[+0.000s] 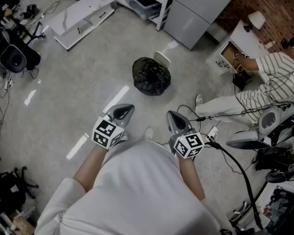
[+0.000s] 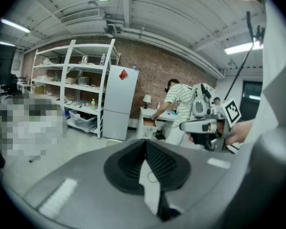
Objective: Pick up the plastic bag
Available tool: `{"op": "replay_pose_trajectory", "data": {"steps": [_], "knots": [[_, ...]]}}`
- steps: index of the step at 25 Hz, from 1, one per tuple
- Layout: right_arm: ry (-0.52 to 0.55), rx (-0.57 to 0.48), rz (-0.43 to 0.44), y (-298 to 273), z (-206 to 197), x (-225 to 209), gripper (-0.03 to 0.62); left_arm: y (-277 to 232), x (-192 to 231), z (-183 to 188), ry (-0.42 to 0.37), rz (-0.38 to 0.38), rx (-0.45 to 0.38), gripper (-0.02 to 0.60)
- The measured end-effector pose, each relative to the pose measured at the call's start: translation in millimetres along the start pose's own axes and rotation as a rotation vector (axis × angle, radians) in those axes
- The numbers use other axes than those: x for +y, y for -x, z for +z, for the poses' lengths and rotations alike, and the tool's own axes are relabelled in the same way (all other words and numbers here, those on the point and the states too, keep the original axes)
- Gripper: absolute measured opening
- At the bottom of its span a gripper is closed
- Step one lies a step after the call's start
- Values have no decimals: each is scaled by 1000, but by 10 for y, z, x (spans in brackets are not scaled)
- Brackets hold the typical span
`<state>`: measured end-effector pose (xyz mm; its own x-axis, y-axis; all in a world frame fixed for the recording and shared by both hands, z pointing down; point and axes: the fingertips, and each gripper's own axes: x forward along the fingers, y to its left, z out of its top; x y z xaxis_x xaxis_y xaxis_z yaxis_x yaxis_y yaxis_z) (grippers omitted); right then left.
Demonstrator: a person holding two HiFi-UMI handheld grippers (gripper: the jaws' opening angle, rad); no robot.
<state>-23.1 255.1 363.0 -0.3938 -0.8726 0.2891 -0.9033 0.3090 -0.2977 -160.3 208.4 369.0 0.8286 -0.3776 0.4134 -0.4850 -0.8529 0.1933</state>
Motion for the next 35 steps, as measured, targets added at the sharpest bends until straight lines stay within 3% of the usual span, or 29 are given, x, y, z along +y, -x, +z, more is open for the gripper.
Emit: {"op": "replay_pose_trajectory", "data": {"steps": [22,35], "knots": [[-3,7,17,-3,-23,-85,0,-90,-22,-44,19,15,10,3],[-4,26,74,82,24,-501,0,-383,-121,6,38,90,10,3]]}}
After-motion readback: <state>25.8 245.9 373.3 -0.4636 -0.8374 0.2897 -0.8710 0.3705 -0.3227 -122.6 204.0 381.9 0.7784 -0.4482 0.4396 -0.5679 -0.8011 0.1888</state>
